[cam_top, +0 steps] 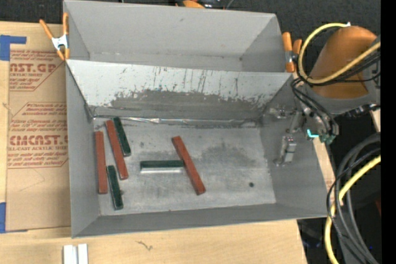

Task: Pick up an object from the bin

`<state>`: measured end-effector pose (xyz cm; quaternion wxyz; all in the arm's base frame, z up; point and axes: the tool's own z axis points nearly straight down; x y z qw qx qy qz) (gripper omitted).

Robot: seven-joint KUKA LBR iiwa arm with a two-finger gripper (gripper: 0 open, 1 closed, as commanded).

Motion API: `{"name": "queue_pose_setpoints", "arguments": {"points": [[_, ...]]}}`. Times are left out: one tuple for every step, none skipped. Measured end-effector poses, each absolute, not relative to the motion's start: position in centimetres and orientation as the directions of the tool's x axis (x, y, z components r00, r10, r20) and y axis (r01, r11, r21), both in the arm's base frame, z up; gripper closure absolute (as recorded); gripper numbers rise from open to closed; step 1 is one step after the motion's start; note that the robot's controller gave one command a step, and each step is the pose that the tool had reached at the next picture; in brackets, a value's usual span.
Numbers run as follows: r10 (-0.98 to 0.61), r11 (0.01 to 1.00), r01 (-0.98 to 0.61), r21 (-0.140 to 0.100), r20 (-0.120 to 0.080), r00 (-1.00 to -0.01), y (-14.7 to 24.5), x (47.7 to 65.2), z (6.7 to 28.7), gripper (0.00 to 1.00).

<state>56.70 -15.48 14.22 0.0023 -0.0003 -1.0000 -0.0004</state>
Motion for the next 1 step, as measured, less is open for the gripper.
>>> {"name": "queue_pose_setpoints", "arguments": {"points": [[-0.159, 0.987, -0.159, 0.004, 0.001, -0.987, -7.53, 55.23, 10.85, 0.00]]}}
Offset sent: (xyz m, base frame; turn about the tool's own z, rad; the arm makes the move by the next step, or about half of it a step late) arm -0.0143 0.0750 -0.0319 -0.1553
